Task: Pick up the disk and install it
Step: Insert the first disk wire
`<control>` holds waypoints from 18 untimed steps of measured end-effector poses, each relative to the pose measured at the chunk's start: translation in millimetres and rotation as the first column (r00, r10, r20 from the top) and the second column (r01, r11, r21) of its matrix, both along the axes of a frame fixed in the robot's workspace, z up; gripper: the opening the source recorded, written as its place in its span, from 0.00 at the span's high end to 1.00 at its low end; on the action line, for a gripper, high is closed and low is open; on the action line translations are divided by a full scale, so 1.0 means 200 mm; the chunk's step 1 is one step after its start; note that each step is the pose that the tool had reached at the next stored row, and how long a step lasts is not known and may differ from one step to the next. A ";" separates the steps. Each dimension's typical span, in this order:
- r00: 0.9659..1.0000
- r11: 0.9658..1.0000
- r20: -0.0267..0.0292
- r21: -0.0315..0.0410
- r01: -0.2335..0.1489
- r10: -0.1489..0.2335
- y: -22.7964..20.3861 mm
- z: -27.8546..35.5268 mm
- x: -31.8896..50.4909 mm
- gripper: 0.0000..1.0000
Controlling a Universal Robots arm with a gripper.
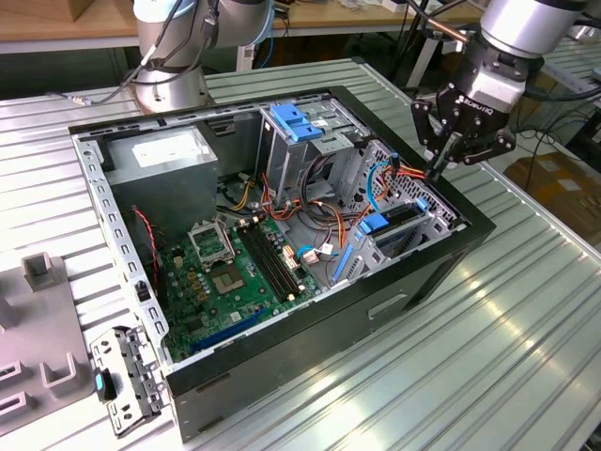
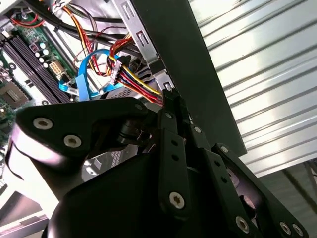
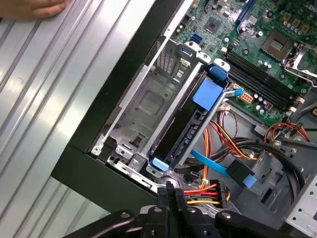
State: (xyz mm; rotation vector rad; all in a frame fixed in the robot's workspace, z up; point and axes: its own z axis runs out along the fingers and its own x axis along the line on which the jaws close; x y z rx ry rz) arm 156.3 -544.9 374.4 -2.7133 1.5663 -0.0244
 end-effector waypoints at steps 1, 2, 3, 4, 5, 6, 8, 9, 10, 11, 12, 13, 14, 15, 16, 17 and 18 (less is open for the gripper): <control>1.000 1.000 0.000 0.000 0.011 -0.011 0.000 0.000 0.000 0.84; 1.000 1.000 0.000 0.000 0.028 -0.028 0.000 -0.001 0.000 0.84; 0.999 0.999 0.000 0.000 0.042 -0.042 0.000 -0.001 0.000 0.84; 0.998 0.998 0.000 0.000 0.066 -0.066 0.000 -0.002 0.000 0.84; 0.996 0.996 0.000 0.000 0.094 -0.094 0.000 -0.003 0.000 0.84; 0.994 0.994 0.000 0.000 0.105 -0.105 0.000 -0.003 0.000 0.84; 0.991 0.991 0.000 0.000 0.136 -0.136 0.000 -0.004 0.000 0.84; 0.989 0.989 0.000 0.000 0.148 -0.148 0.000 -0.005 0.000 0.84; 0.987 0.987 0.000 0.000 0.163 -0.163 0.000 -0.006 -0.001 0.84; 0.985 0.985 0.000 0.000 0.171 -0.171 0.000 -0.007 -0.004 0.84; 0.984 0.984 0.000 0.000 0.178 -0.178 0.000 -0.007 -0.009 0.84; 0.983 0.983 0.000 0.000 0.184 -0.184 0.001 -0.008 -0.021 0.84; 0.982 0.982 0.000 0.000 0.188 -0.188 0.001 -0.009 -0.029 0.84; 0.981 0.981 0.000 0.000 0.195 -0.195 0.001 -0.011 -0.040 0.84; 0.979 0.979 0.000 0.000 0.203 -0.203 0.001 -0.013 -0.046 0.84; 0.977 0.977 0.000 0.000 0.213 -0.213 0.001 -0.015 -0.047 0.84; 0.974 0.974 0.000 0.000 0.227 -0.227 0.001 -0.015 -0.047 0.84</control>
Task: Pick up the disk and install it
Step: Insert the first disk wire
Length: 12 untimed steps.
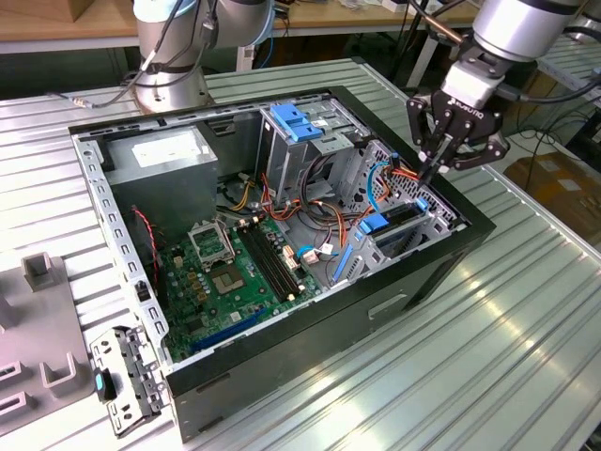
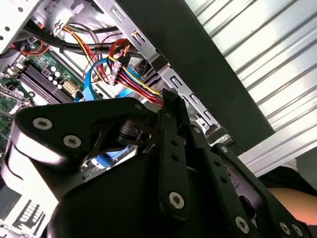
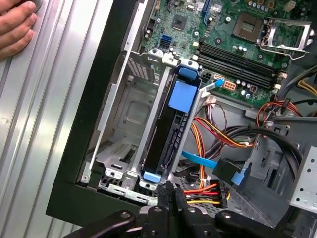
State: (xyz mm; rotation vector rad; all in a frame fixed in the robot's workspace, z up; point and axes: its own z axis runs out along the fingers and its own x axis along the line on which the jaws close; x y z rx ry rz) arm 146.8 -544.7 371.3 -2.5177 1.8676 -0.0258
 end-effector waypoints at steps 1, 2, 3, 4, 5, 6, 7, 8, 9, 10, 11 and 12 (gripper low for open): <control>1.000 1.000 0.000 0.000 0.012 -0.012 0.000 -0.001 0.000 0.84; 1.000 1.000 0.000 0.000 0.029 -0.029 0.000 -0.002 -0.001 0.84; 0.999 0.999 0.000 0.000 0.042 -0.042 0.000 -0.003 -0.001 0.84; 0.998 0.998 0.000 0.000 0.059 -0.059 0.000 -0.006 -0.003 0.84; 0.998 0.998 0.000 0.000 0.065 -0.065 0.000 -0.007 -0.009 0.84; 0.998 0.998 0.000 0.000 0.069 -0.069 0.000 -0.007 -0.020 0.84; 0.997 0.997 0.000 0.000 0.074 -0.074 0.000 -0.010 -0.031 0.84; 0.997 0.997 0.000 0.000 0.079 -0.079 0.000 -0.012 -0.035 0.84; 0.996 0.996 0.000 0.000 0.088 -0.088 0.000 -0.013 -0.038 0.84; 0.995 0.995 0.000 0.000 0.097 -0.097 0.000 -0.013 -0.039 0.84; 0.993 0.993 0.000 0.000 0.119 -0.119 0.000 -0.015 -0.039 0.84; 0.988 0.988 0.000 -0.001 0.155 -0.155 0.000 -0.018 -0.040 0.84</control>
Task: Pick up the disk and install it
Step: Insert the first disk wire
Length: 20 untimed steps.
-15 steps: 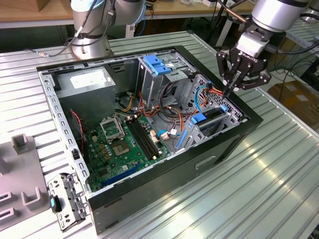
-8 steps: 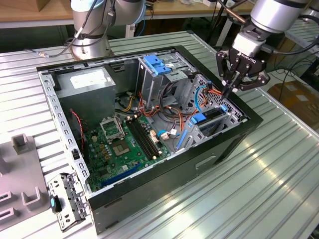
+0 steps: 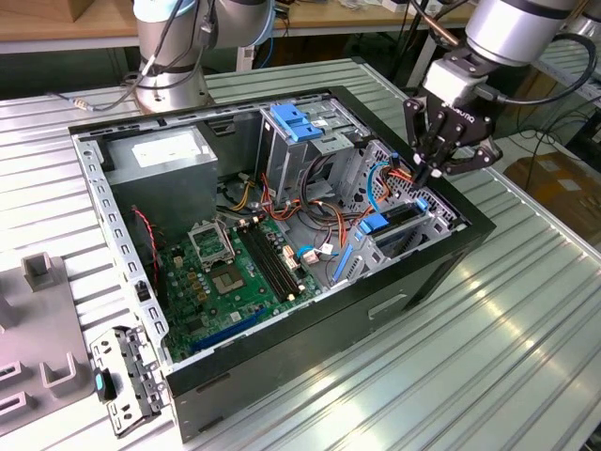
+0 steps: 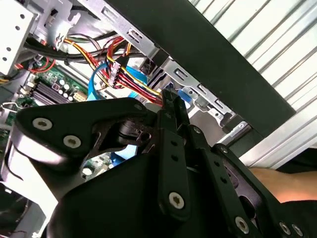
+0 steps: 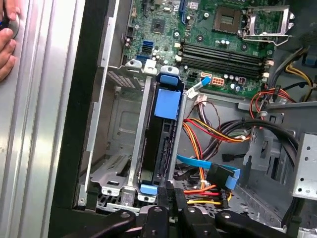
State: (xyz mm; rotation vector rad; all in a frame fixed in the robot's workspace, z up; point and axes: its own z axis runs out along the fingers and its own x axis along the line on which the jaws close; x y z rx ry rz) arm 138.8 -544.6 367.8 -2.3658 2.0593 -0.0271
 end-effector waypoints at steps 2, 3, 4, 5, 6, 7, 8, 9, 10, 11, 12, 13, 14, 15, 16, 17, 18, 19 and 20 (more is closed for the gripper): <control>1.000 1.000 0.000 0.000 0.029 -0.029 0.000 -0.006 -0.002 0.84; 0.999 0.999 0.000 0.000 0.037 -0.037 0.000 -0.007 -0.004 0.84; 0.999 0.999 0.000 0.000 0.045 -0.045 0.000 -0.010 -0.007 0.84; 0.999 0.999 0.000 0.000 0.051 -0.051 0.000 -0.014 -0.014 0.84; 0.999 0.999 0.000 -0.001 0.054 -0.054 0.000 -0.018 -0.022 0.84; 0.998 0.998 0.000 -0.002 0.056 -0.056 0.000 -0.023 -0.031 0.84; 0.998 0.998 0.000 -0.003 0.057 -0.057 0.000 -0.027 -0.043 0.84; 0.998 0.998 0.000 -0.005 0.060 -0.060 0.000 -0.032 -0.057 0.84; 0.998 0.998 0.000 -0.006 0.063 -0.063 0.000 -0.036 -0.063 0.84; 0.998 0.998 0.001 -0.008 0.068 -0.068 0.000 -0.039 -0.067 0.84; 0.997 0.997 0.001 -0.009 0.072 -0.072 0.000 -0.041 -0.070 0.84; 0.997 0.997 0.001 -0.010 0.076 -0.076 0.000 -0.043 -0.074 0.84; 0.997 0.997 0.001 -0.011 0.080 -0.080 0.000 -0.046 -0.079 0.84; 0.996 0.996 0.003 -0.013 0.087 -0.087 -0.001 -0.052 -0.086 0.84; 0.996 0.996 0.003 -0.015 0.092 -0.092 -0.002 -0.057 -0.088 0.84; 0.995 0.995 0.004 -0.016 0.096 -0.096 -0.008 -0.060 -0.089 0.84; 0.995 0.995 0.004 -0.016 0.097 -0.096 -0.015 -0.063 -0.090 0.84; 0.995 0.995 0.004 -0.016 0.097 -0.097 -0.019 -0.064 -0.090 0.84; 0.995 0.995 0.004 -0.016 0.097 -0.097 -0.021 -0.064 -0.091 0.84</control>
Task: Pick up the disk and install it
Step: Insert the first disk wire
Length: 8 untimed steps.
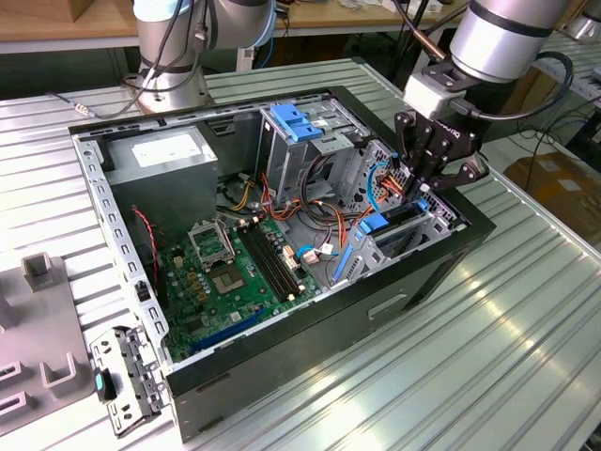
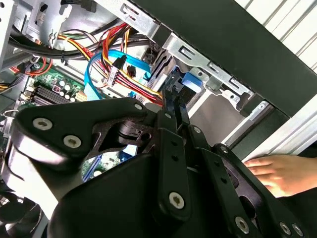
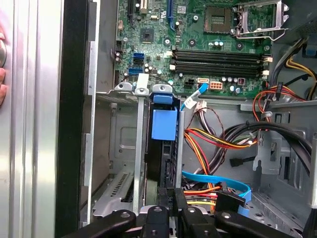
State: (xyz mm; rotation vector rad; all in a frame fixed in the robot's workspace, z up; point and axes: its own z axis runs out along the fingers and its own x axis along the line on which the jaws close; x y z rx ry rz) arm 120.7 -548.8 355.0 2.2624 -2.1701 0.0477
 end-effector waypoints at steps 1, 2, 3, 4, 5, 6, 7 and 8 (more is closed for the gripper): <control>1.000 1.000 0.000 0.000 0.000 0.000 -0.001 -0.001 0.000 0.84; 1.000 1.000 0.000 0.000 0.000 0.000 -0.002 -0.003 0.000 0.84; 1.000 1.000 0.000 0.000 0.000 0.000 -0.003 -0.007 -0.002 0.84; 1.000 1.000 0.000 0.000 0.000 0.000 -0.004 -0.009 -0.003 0.84; 1.000 1.000 0.000 0.000 0.000 0.000 -0.005 -0.010 -0.004 0.84; 1.000 1.000 0.000 0.000 0.000 0.000 -0.006 -0.011 -0.005 0.84; 1.000 1.000 0.000 0.000 0.000 0.000 -0.007 -0.013 -0.005 0.84; 1.000 1.000 0.000 0.000 0.000 0.000 -0.009 -0.015 -0.006 0.84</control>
